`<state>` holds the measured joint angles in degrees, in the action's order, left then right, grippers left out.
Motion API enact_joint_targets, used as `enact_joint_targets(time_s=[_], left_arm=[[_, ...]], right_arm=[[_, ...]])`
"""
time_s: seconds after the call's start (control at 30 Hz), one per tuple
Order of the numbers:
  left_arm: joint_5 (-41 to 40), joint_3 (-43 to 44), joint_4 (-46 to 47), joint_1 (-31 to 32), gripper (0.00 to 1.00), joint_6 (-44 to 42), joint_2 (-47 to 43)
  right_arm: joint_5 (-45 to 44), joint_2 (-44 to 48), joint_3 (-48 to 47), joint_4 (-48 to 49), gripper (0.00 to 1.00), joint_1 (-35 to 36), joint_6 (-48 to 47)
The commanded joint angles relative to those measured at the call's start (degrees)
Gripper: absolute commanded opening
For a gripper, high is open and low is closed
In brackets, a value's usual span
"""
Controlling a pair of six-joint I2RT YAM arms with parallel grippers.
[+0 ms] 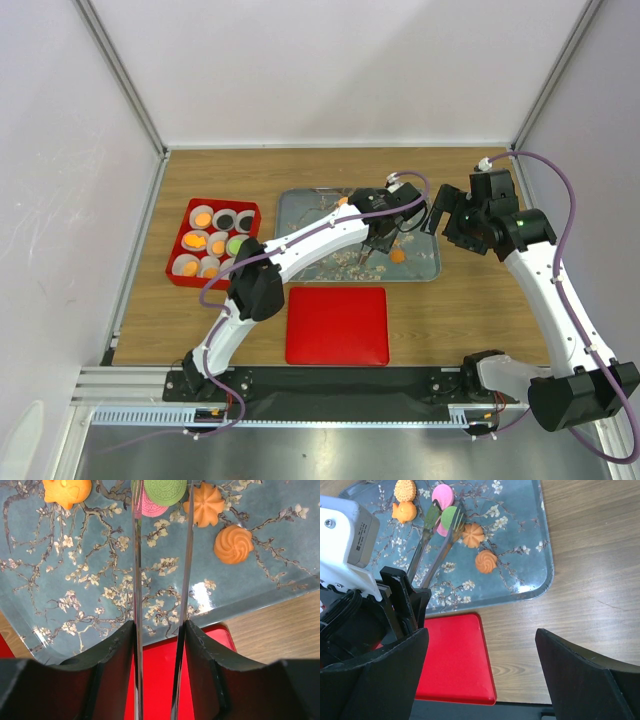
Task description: Pack the cookies
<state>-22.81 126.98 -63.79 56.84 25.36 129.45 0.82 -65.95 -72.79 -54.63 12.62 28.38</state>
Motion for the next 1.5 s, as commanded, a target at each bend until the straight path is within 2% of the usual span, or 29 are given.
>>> enact_joint_targets(time_s=[0.0,0.5,0.87,1.03,1.27,1.43,1.47], left_arm=[[-1.71,2.75,-0.02,0.38,0.48,-0.93,0.37],[-3.73,4.59,-0.81,0.29,0.43,-1.63,-1.74],[-3.38,3.28,-1.16,-0.41,0.42,0.38,-7.80],[-2.42,-1.64,0.42,-0.94,0.42,1.61,-12.02],[-4.08,-6.91,-2.13,-2.08,0.42,4.25,-18.78],[-5.14,-19.46,-3.18,-3.75,0.42,7.59,-29.23],[-5.23,-22.01,-3.27,-4.54,0.42,9.16,-33.86]], right_arm=[[-0.73,1.62,0.11,0.49,0.96,-0.23,-1.13],[-0.73,2.06,0.02,0.58,0.96,-0.32,-0.87],[-0.56,2.06,0.28,0.84,0.96,-0.23,-0.70],[-0.38,1.71,0.46,1.28,0.96,-0.23,-0.70],[1.29,0.21,1.07,2.95,0.96,-0.32,-0.26],[2.52,-1.54,1.43,5.06,0.95,0.03,-0.26],[2.78,-1.98,1.51,5.67,0.96,0.21,-0.34]])
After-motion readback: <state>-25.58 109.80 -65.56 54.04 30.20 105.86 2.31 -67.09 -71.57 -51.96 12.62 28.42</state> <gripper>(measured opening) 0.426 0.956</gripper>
